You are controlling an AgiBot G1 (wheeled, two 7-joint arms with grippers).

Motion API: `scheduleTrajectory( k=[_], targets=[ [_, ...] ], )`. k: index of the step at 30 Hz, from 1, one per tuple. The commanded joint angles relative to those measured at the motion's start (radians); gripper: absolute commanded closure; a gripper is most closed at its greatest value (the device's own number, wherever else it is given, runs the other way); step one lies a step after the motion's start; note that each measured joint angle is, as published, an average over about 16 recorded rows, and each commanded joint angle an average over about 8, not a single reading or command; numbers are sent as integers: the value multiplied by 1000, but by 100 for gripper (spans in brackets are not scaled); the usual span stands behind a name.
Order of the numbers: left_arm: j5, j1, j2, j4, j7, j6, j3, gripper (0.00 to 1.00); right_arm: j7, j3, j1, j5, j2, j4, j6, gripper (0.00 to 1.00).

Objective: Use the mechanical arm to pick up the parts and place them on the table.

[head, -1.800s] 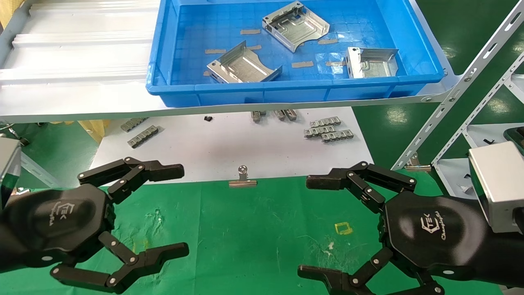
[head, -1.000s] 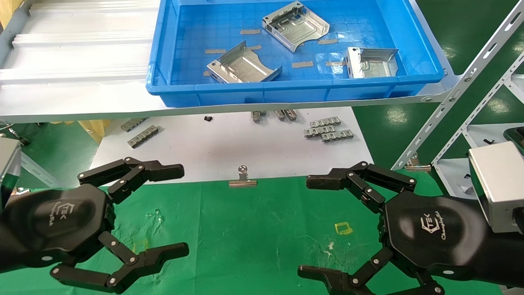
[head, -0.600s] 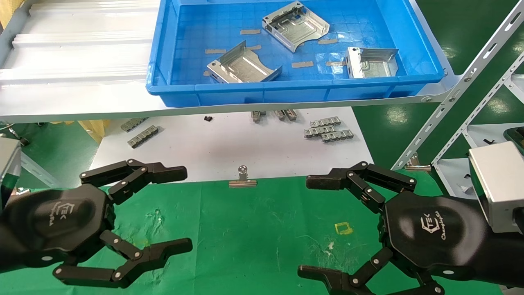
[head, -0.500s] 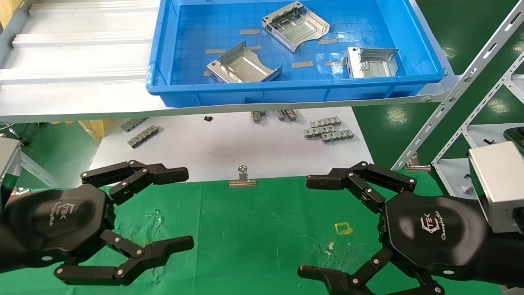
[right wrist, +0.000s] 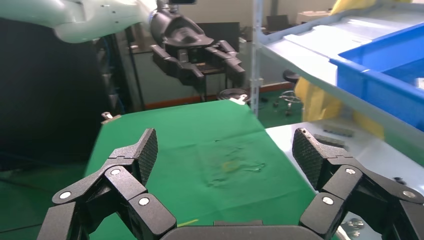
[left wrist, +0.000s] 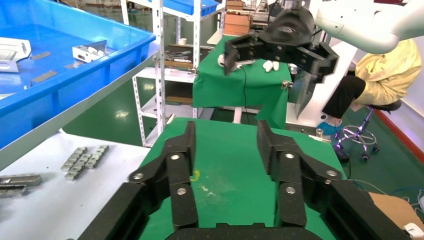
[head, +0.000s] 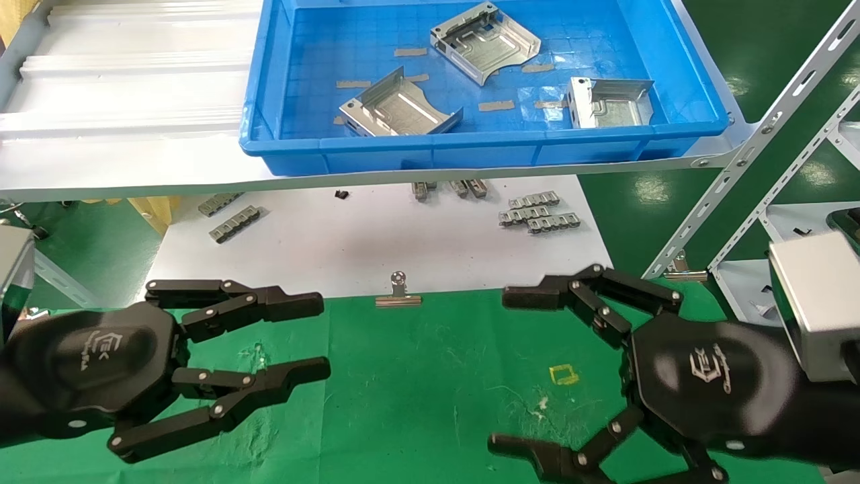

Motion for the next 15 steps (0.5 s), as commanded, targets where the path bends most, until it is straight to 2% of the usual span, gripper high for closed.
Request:
scheduleTrajectory(
  k=[1,8,15],
  targets=[
    [0,0,0,0,0,0,0,100,2,3,16,-2,-3,2,11,0],
    [0,0,0,0,0,0,0,100,68,-75,263,-175,-128,-110,110,0],
    [0,0,0,0,0,0,0,100,118,-201,500,-428,-307,-352,237,0]
  ],
)
